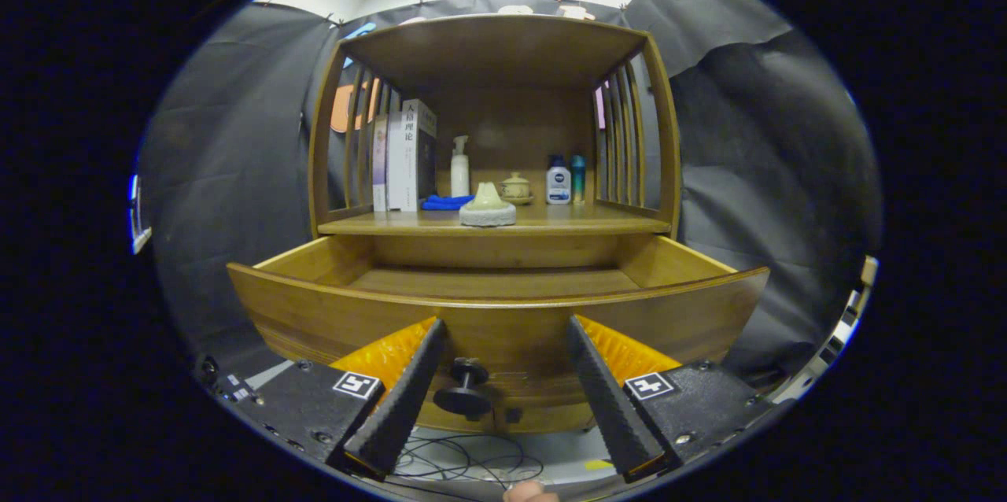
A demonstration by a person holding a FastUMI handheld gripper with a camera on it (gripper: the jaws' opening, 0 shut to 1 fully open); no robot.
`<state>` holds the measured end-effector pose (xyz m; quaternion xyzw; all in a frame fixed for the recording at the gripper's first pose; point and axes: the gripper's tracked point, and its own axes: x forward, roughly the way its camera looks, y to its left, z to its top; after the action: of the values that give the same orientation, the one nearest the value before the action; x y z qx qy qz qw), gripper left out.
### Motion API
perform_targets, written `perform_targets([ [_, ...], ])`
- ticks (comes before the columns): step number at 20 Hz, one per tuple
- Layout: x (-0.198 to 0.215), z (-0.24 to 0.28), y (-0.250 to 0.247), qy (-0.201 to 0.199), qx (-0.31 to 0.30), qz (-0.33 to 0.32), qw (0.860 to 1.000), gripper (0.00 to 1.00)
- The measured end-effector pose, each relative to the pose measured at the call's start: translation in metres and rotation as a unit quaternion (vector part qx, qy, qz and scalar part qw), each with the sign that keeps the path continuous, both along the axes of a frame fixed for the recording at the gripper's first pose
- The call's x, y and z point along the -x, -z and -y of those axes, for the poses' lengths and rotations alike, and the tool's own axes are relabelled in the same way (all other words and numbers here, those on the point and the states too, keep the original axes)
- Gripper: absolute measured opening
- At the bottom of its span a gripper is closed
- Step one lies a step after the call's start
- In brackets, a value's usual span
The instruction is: Pull open the drawer, take out the items inside it, and place them on the countertop above the cabinet.
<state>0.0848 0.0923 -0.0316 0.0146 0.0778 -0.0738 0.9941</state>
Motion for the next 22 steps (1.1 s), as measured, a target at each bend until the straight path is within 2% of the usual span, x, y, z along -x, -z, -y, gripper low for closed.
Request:
perform_targets([
  [13,-0.005,-0.008,0.002,0.006,-0.006,0.002,1.0,0.97],
  [22,-0.04,-0.002,-0.007,-0.001,-0.013,-0.007,1.0,0.97],
])
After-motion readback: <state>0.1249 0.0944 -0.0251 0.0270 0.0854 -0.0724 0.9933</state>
